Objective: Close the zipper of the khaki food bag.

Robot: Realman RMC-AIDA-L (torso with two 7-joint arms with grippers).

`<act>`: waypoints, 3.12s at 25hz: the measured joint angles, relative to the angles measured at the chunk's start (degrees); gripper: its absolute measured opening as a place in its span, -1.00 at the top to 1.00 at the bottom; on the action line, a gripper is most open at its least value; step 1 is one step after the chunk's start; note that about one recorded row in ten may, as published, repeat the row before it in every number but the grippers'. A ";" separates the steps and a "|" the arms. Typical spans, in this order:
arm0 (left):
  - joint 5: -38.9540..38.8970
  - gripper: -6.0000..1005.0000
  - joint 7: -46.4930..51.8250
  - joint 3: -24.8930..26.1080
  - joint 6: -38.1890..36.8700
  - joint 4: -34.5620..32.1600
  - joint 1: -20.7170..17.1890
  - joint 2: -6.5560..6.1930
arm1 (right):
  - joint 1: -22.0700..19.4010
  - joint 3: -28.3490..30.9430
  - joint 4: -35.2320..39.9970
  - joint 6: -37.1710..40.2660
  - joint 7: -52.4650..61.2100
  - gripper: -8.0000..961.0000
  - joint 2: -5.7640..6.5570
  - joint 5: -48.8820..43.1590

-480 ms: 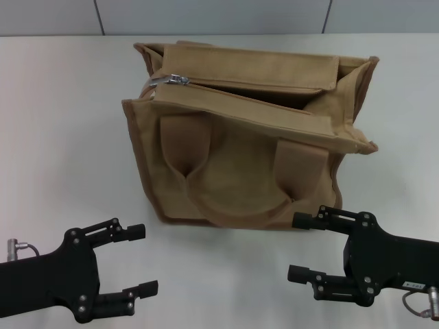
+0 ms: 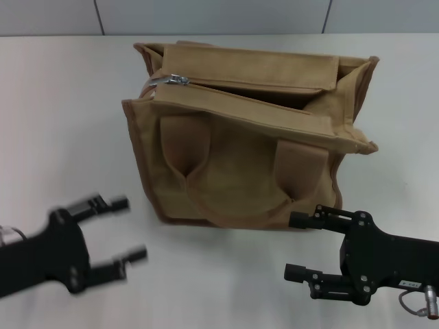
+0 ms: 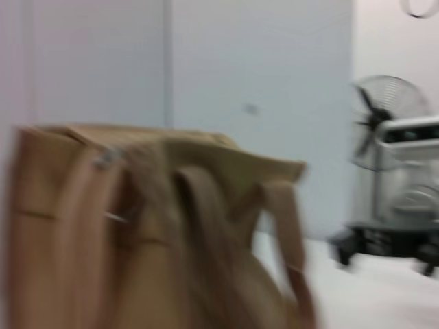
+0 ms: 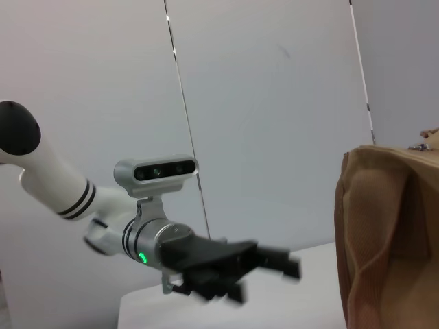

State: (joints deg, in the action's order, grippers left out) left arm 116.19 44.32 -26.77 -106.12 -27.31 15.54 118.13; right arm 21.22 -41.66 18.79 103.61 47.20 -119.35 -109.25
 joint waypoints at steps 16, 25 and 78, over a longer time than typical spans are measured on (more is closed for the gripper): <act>-2.62 -0.55 -2.39 25.18 10.54 8.66 5.97 0.44 | 1.25 0.00 -1.64 0.12 -0.43 -0.55 -0.07 0.36; -3.63 -0.54 -3.98 17.43 12.70 11.38 12.31 0.70 | 1.31 0.48 -2.00 -0.08 -0.66 -0.55 -0.16 0.40; -15.76 0.01 -8.89 8.94 13.25 17.09 13.38 0.97 | 1.54 0.62 -2.71 -1.66 -0.71 -0.55 -0.18 0.54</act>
State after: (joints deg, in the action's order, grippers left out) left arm 100.43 35.42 -17.83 -92.86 -10.22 28.92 119.10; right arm 22.76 -41.04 16.08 101.95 46.49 -119.53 -108.71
